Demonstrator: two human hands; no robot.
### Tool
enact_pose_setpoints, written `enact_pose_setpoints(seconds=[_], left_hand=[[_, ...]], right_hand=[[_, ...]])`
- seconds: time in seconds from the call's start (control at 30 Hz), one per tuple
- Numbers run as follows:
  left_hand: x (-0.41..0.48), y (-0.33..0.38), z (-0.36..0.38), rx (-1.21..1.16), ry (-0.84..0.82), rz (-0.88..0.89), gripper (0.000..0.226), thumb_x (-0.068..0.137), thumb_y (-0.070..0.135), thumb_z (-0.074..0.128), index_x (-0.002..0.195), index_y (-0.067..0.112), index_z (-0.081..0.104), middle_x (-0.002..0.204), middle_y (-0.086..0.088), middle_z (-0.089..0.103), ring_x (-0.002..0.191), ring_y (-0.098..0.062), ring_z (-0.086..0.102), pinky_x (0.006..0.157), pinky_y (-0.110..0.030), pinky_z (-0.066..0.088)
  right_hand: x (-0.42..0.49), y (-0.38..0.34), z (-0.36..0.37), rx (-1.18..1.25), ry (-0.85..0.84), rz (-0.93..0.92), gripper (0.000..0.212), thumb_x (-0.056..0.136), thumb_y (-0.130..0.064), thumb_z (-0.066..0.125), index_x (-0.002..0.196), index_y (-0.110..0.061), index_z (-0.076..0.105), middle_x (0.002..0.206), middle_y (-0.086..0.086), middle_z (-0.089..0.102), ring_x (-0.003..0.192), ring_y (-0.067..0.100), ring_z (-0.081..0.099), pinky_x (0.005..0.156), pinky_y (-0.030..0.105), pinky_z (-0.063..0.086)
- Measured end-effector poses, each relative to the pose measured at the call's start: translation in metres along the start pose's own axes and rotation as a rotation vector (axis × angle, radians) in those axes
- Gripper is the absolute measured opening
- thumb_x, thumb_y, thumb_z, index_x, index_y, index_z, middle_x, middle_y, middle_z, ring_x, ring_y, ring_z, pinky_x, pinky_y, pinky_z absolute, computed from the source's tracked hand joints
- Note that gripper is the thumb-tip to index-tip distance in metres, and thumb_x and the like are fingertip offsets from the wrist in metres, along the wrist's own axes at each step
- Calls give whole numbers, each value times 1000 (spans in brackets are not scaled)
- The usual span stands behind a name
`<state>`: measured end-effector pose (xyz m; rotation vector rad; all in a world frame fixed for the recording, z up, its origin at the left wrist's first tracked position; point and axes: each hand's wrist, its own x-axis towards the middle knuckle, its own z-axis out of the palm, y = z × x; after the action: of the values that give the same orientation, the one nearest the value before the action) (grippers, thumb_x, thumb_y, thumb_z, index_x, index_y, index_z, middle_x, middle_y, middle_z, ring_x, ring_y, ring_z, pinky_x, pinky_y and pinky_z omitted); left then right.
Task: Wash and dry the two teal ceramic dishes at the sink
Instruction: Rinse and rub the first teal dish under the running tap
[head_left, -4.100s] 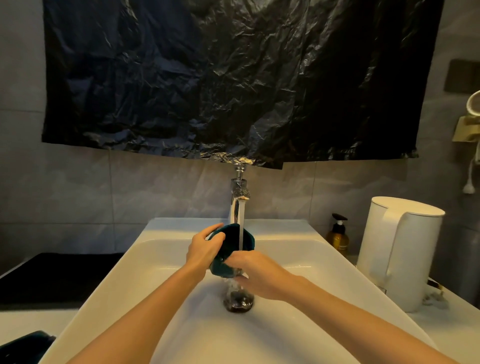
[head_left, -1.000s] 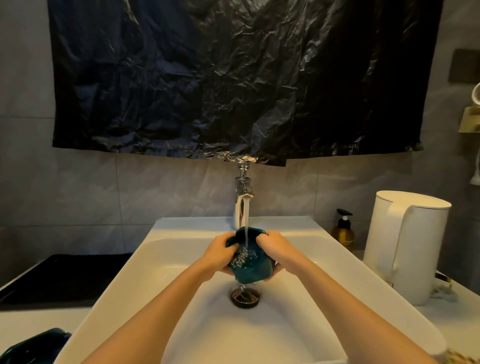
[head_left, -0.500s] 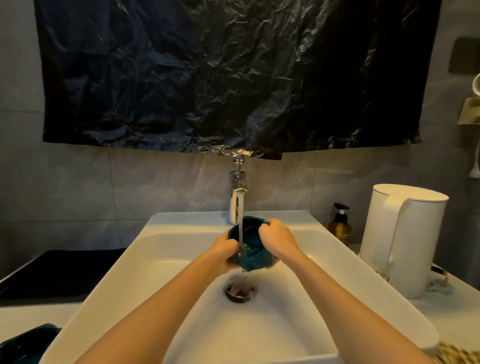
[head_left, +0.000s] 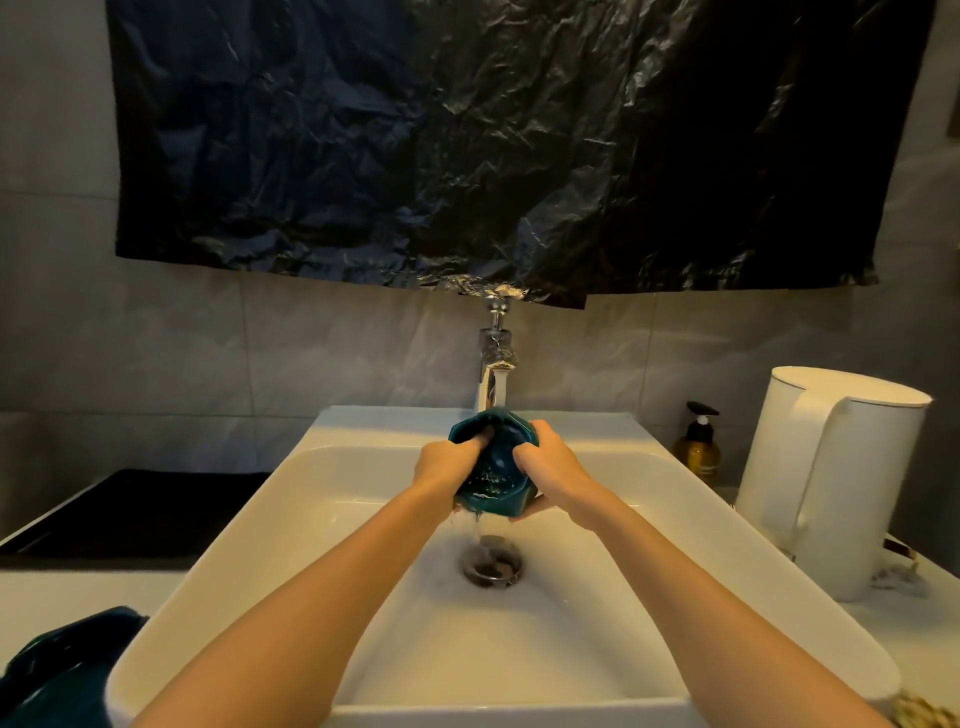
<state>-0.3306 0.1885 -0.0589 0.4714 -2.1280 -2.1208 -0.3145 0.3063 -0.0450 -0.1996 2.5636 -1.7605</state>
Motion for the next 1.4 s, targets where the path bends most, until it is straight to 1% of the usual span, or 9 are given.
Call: enact_pose_setpoints(seconds=[0.1, 0.23, 0.47, 0.7, 0.8, 0.93, 1.1, 1.3, 1.4], left_hand=[[-1, -2, 3, -8, -55, -35, 31, 93, 24, 55, 118, 6, 52, 114, -16, 62, 101, -31, 61, 85, -40, 54], [-5, -5, 10, 65, -167, -10, 46, 81, 8, 70, 123, 8, 51, 116, -12, 62, 105, -28, 61, 79, -34, 55], [4, -5, 4, 250, 56, 122, 48, 83, 45, 65, 112, 7, 58, 106, -11, 66, 92, -25, 62, 79, -33, 54], [2, -12, -9, 711, 29, 740, 28, 96, 14, 50, 121, 13, 61, 113, -9, 66, 101, -25, 62, 87, -31, 49], [2, -6, -11, 889, 40, 853, 28, 98, 25, 45, 116, 13, 63, 110, -10, 67, 97, -26, 64, 84, -29, 50], [2, -5, -11, 979, -119, 777, 31, 99, 27, 41, 115, 11, 62, 113, -12, 65, 101, -25, 63, 89, -28, 49], [4, -7, -10, 709, -329, 586, 33, 100, 11, 37, 126, 7, 56, 120, -12, 61, 113, -26, 57, 93, -32, 49], [1, -11, -7, 790, 36, 721, 27, 94, 27, 53, 112, 14, 69, 102, -8, 70, 89, -22, 65, 77, -29, 54], [-1, -10, -7, 709, 46, 596, 33, 92, 39, 54, 85, 12, 70, 79, -9, 68, 70, -21, 63, 63, -29, 50]], right_hand=[[5, 3, 2, -54, 186, -6, 20, 88, -11, 39, 107, -18, 43, 107, 11, 56, 96, 29, 56, 83, 50, 54], [4, 5, -3, -85, 312, -17, 17, 90, -12, 38, 104, -17, 46, 103, 9, 56, 93, 26, 54, 85, 45, 52], [1, 3, 1, -56, 137, 7, 21, 91, -10, 37, 109, -15, 44, 106, 11, 55, 97, 30, 57, 82, 51, 55], [1, 6, 2, -249, 162, 57, 18, 92, -22, 40, 109, -17, 42, 110, 11, 57, 99, 28, 56, 87, 44, 53], [2, 6, -3, -309, 180, 75, 23, 95, -25, 39, 116, -15, 42, 112, 11, 55, 97, 25, 52, 85, 37, 51], [2, 8, -7, -356, 148, 142, 33, 94, -26, 38, 123, -11, 44, 119, 15, 56, 102, 30, 54, 89, 40, 52], [3, 10, -9, -386, 189, 165, 36, 93, -29, 38, 124, -11, 43, 119, 13, 56, 103, 29, 55, 89, 39, 52], [6, 13, -5, -361, 174, 124, 32, 96, -27, 37, 122, -11, 44, 118, 14, 57, 99, 26, 55, 84, 33, 51], [6, 11, -6, -341, 237, 118, 33, 95, -26, 38, 123, -10, 43, 118, 14, 56, 98, 27, 53, 76, 33, 47]])
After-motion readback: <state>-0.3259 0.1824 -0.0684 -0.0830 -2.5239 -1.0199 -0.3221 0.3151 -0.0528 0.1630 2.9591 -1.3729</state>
